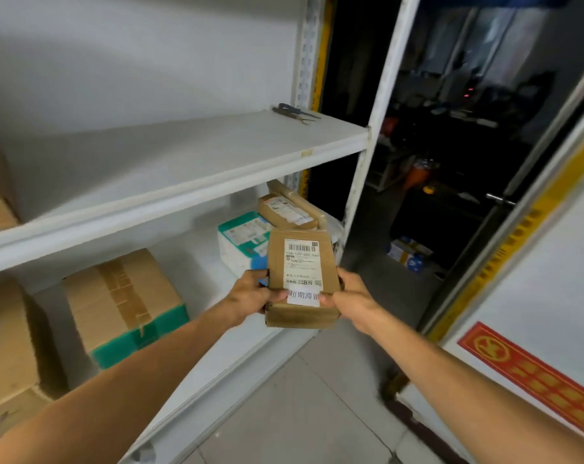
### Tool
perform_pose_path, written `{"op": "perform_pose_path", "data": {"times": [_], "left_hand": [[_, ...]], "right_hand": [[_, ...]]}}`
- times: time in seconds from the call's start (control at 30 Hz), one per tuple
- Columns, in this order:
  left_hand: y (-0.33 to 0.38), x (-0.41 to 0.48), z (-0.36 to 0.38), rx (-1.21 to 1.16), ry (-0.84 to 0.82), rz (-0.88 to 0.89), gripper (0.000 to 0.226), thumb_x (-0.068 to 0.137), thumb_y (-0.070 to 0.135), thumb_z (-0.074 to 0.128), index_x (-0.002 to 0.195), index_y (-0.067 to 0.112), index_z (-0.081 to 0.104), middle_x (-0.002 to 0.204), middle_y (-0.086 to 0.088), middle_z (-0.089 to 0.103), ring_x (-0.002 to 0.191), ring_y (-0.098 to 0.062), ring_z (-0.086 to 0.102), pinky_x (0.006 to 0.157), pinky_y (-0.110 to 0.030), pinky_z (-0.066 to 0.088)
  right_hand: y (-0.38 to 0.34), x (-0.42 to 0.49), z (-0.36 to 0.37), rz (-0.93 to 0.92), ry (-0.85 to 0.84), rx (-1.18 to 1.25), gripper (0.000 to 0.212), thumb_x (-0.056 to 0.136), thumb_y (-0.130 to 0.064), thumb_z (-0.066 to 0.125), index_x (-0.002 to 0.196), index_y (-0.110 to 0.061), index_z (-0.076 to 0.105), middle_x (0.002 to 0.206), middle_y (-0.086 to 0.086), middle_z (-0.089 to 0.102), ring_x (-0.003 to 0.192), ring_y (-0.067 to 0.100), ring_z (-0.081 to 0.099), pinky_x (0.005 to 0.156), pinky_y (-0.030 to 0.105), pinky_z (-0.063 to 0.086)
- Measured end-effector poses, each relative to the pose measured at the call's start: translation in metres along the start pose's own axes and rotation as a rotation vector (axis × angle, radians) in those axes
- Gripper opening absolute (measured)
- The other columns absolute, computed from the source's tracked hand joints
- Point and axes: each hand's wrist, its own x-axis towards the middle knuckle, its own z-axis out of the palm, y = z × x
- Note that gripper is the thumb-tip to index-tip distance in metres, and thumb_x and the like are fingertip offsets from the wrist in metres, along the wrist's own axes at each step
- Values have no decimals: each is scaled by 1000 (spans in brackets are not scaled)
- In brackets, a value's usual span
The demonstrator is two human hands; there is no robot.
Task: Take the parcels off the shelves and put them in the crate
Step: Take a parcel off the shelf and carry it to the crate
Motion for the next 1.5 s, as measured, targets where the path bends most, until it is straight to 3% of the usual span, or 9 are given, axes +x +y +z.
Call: {"op": "perform_pose_path", "data": {"times": [0.23,0.33,0.5,0.7,0.83,0.93,1.1,1.3,1.5], "left_hand": [[35,33,130,176,-322,109,57,78,13,78,131,14,57,122,-8,66,111,-27,62,96,-45,51],[51,39,211,226,-465,145,54,81,12,76,131,13,57,123,-8,65,115,-31,60,95,-51,51],[70,30,352,282,-692,203,56,83,8,72,135,14,52,129,-11,61,117,-29,58,101,-51,47],[75,-9,501,379,-1029,303,53,84,10,72,134,17,54,120,-6,67,106,-27,63,77,-35,55],[72,-43,582,441,-1195,346,48,82,9,73,127,14,57,119,-6,67,109,-25,62,93,-45,53],[69,-63,632,491,-1297,375,47,81,8,74,125,12,58,119,-7,66,108,-25,62,95,-47,52],[59,-80,716,500,-1493,393,50,80,-2,73,127,4,57,115,-10,68,88,-14,64,69,-20,57],[55,-75,802,604,-1685,396,48,79,2,76,124,7,59,115,-13,69,103,-25,66,92,-40,54],[41,-60,856,661,-1772,396,39,78,6,77,112,17,62,112,-8,70,100,-21,65,91,-45,54]], "right_hand": [[47,-53,-113,85,364,38,68,78,8,70,137,-15,44,123,0,59,122,19,51,101,44,47],[74,-87,-176,126,520,95,70,81,9,67,141,-16,40,126,1,58,119,25,55,77,36,56],[119,-157,-263,151,800,175,64,81,14,63,136,-15,45,94,-7,61,87,18,64,45,19,48],[180,-255,-342,204,1122,229,58,75,12,69,127,-9,54,105,5,69,101,24,66,82,37,57],[211,-314,-369,262,1315,293,73,76,11,70,140,-10,43,101,-3,64,86,9,64,64,23,55],[231,-345,-382,297,1422,343,67,76,11,69,134,-15,49,109,3,65,88,11,64,62,27,55],[257,-375,-406,374,1620,418,70,72,11,72,132,-18,50,116,7,62,104,27,64,76,44,59],[281,-377,-440,444,1793,516,72,73,12,71,133,-18,49,110,4,63,94,20,65,51,23,51],[307,-369,-468,543,1848,559,70,73,13,70,132,-17,50,119,8,60,110,27,59,71,36,58]]}}
